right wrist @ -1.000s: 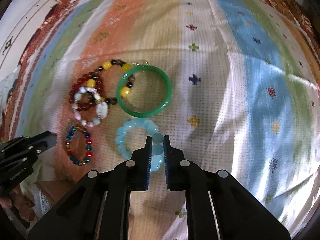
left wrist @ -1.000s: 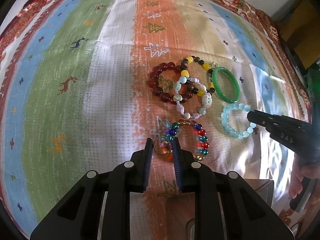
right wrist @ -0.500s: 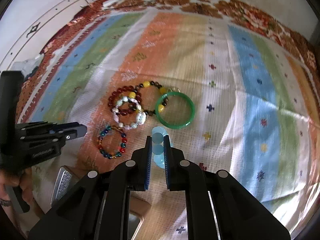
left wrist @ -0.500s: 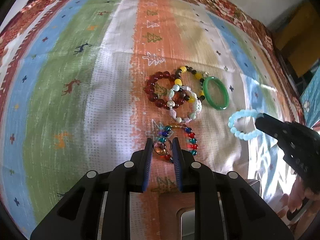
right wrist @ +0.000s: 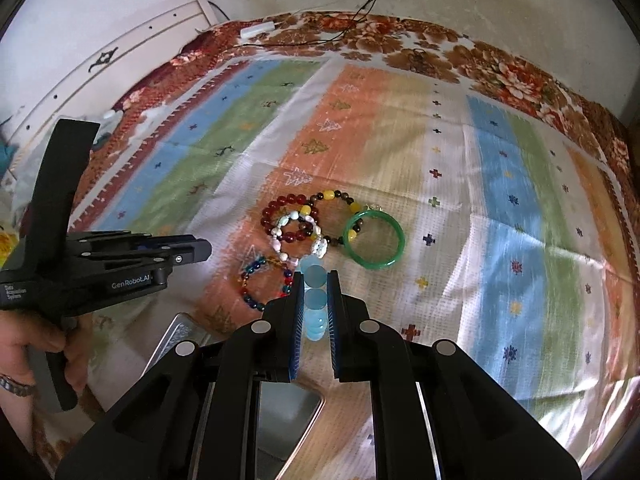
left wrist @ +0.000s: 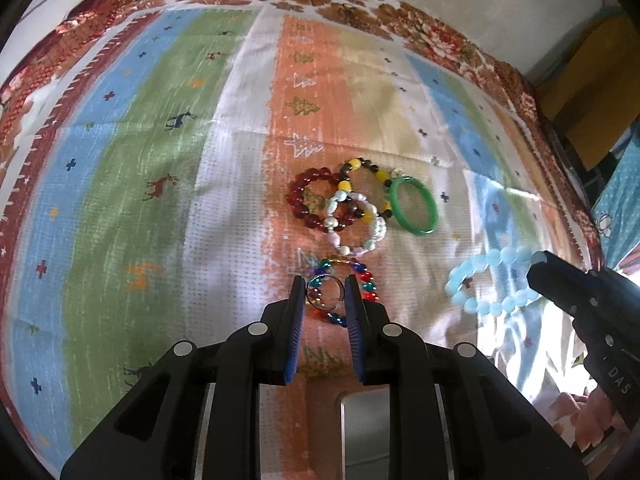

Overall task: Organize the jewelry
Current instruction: 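Carry the light blue bracelet into the silver tin and open the right gripper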

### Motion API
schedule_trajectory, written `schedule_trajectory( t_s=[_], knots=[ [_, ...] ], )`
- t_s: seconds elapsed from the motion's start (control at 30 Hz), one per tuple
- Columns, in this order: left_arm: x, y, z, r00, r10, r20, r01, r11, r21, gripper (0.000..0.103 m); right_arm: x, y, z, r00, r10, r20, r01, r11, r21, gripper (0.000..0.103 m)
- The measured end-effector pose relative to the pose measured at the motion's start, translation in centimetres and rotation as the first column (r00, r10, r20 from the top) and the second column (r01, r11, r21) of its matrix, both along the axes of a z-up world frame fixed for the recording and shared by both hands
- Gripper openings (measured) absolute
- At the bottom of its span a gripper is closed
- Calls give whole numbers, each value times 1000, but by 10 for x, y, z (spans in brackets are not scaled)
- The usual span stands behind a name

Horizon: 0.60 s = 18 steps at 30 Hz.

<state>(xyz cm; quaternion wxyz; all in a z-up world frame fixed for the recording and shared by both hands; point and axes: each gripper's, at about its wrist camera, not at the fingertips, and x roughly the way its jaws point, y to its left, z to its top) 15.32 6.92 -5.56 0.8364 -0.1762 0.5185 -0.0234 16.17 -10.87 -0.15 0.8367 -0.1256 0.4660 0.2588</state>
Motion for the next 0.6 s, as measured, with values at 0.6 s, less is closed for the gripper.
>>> schedule_trajectory(
  t_s=[0.6],
  knots=[
    [-23, -29, 31, 991, -47, 127, 34, 994, 104, 20, -46, -7, 11, 998, 47, 29, -48, 997, 64, 12]
  ],
)
